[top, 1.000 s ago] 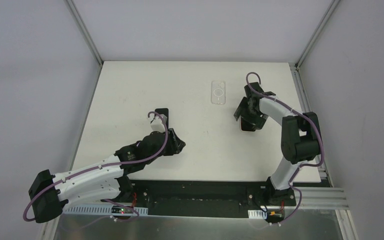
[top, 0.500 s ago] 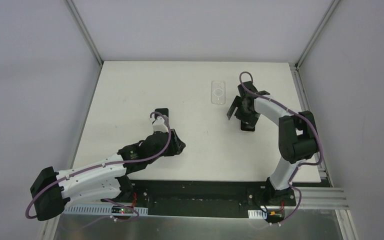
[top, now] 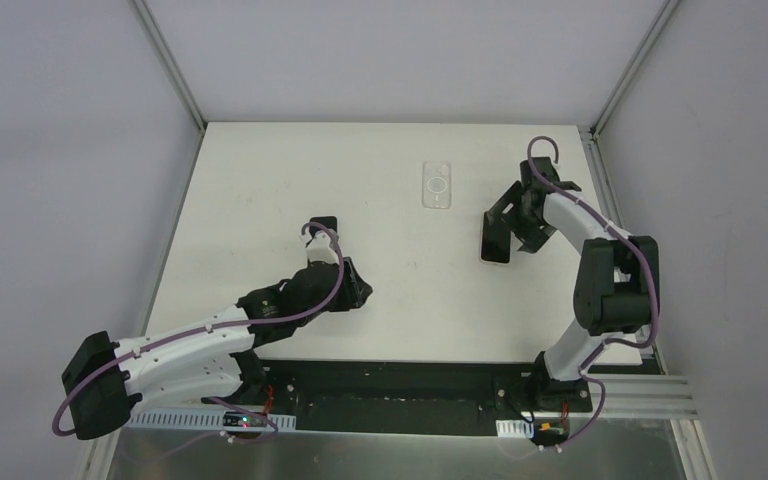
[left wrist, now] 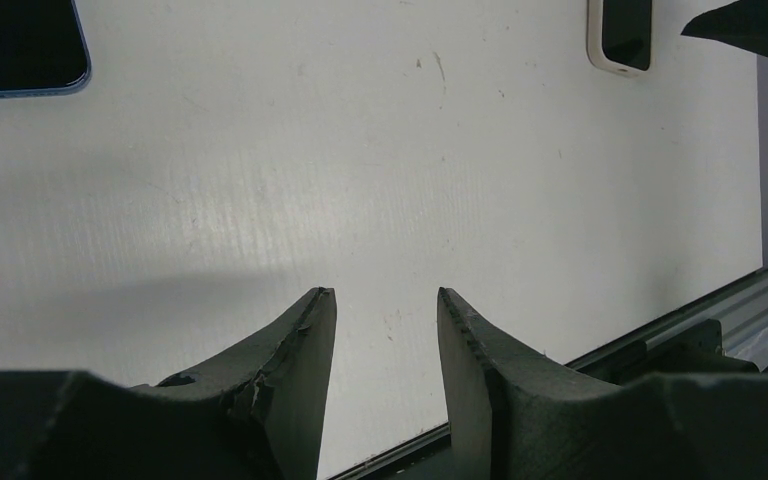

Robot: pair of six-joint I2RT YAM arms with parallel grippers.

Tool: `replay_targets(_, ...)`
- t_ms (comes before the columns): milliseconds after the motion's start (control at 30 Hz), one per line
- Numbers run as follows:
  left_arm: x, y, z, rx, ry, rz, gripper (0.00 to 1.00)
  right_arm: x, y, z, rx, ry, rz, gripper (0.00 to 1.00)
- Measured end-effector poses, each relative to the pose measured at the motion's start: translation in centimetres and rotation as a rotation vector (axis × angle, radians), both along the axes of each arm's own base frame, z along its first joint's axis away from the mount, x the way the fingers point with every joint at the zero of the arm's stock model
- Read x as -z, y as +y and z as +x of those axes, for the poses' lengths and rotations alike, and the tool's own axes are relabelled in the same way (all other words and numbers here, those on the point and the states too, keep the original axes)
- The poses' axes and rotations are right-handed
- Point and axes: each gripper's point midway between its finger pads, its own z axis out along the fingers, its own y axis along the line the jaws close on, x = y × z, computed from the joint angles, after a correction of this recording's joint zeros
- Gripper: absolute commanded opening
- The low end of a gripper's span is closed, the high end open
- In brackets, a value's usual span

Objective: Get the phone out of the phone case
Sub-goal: Move the phone to the center of the board.

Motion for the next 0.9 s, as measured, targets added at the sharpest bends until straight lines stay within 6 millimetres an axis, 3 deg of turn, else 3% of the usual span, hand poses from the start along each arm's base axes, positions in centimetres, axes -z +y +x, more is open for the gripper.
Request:
replay_targets(333, -0.9, 0.0, 0.0, -0.001, -0.019, -0.028, 0.43, 2.7, 0.8, -0.5, 0.014, 0.084, 0.06, 0.95)
replay_targets(600, -0.9, 0.0, 0.0, -0.001, -0.018, -0.028, 0.43, 2.8, 1.5, -0.5, -0.003, 0.086, 0.07, 0.97)
replay_targets(900, -0.9, 0.0, 0.0, -0.001, -0.018, -0.028, 0.43, 2.8, 2.9, -1.4, -0.105, 0.105, -0.038, 0.99)
